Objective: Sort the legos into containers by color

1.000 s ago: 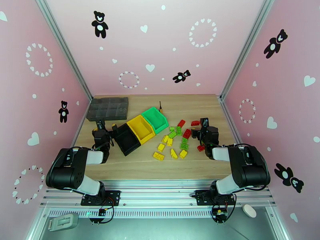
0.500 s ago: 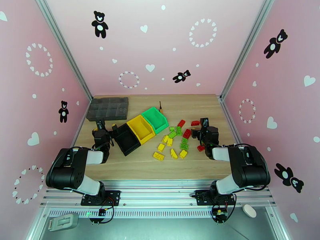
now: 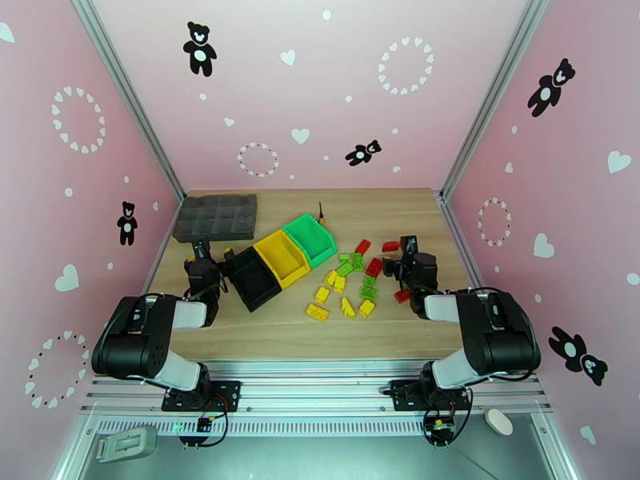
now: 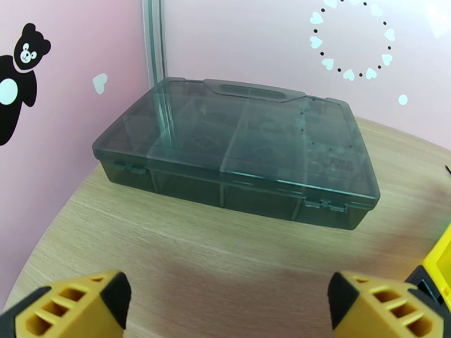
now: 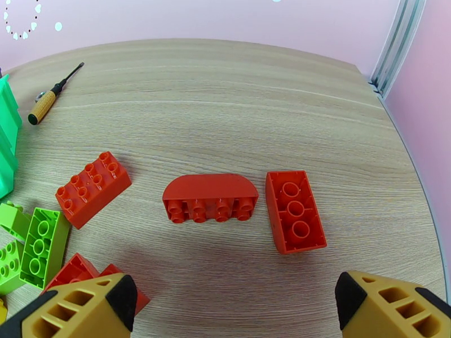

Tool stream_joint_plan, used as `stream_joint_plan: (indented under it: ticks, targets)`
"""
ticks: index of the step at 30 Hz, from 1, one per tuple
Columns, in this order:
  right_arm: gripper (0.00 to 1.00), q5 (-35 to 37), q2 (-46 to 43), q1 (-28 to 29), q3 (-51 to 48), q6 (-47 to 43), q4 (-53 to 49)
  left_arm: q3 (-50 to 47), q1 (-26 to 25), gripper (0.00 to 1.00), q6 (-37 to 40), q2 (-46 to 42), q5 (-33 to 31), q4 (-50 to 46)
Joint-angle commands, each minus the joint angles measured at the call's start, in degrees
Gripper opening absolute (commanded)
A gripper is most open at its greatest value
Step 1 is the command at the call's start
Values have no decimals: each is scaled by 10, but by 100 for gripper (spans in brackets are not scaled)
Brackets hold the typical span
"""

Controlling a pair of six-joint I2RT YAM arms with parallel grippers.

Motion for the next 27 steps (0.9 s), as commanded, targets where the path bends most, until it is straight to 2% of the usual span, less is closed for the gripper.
stream_joint_plan:
  ticks: [1,16,22,27]
  targets:
    - [99,-2,0,-2,12,0,5,10,3,98,5,1,12,-1]
    - [99,2,-2,-2,10,4,7,12,8,98,1,-8,18,-6]
    - [99,52,-93,-2,29,22,-100,48,8,98,-27,-131,-45,-184]
    - [99,85,-200,-2,32,72,-193,70,7,99,-101,-256,-95,-286]
